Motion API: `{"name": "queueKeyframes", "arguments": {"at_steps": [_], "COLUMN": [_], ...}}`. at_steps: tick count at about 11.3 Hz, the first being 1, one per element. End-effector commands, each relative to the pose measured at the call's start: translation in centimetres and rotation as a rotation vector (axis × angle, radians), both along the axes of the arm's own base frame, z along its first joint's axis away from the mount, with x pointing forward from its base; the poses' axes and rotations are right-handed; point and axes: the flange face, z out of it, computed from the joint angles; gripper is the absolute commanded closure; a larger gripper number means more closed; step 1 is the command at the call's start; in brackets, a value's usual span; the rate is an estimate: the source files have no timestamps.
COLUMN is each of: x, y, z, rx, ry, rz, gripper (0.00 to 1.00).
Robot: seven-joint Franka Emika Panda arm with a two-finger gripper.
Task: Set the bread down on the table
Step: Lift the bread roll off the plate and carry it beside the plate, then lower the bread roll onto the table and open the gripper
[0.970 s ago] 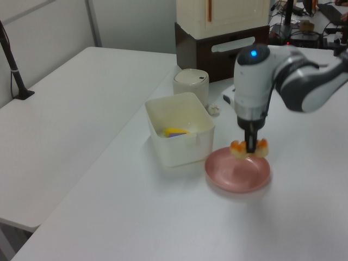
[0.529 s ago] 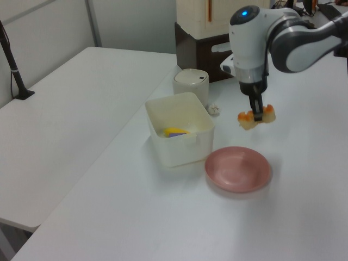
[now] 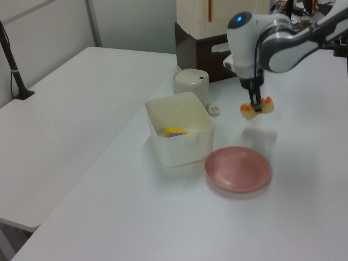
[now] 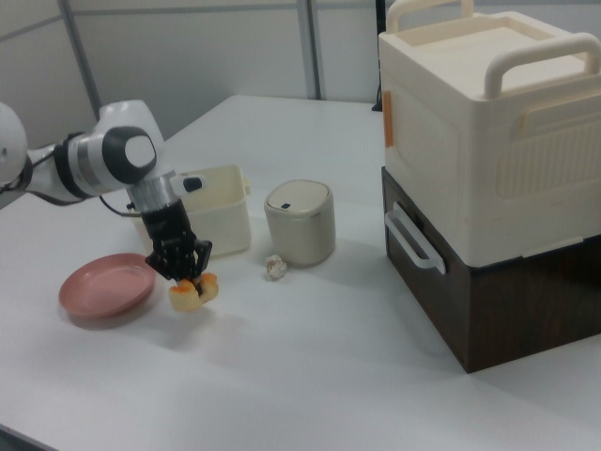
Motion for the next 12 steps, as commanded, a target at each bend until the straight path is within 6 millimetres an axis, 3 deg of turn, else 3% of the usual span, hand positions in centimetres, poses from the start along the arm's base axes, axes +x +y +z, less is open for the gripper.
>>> {"name": "queueKeyframes", "arguments": {"at_steps": [1,2,6,7,12], "x": [-0.7,-0.6,-0.2,0.0,0.0], "y": [0.7,0.7,0.5,0.2,-0.6], "z": [-3.0,-3.4,-2.4,-1.6,0.8], "rx": [-0.037,-0.042,-0.047,-0.054,-0.062], "ry": [0.002,0.005,0.001,0.013,0.058], "rz": [0.029,0.023,0.014,0.013,0.045], "gripper": [1.00,1.00,0.11,0.00,0.00]}}
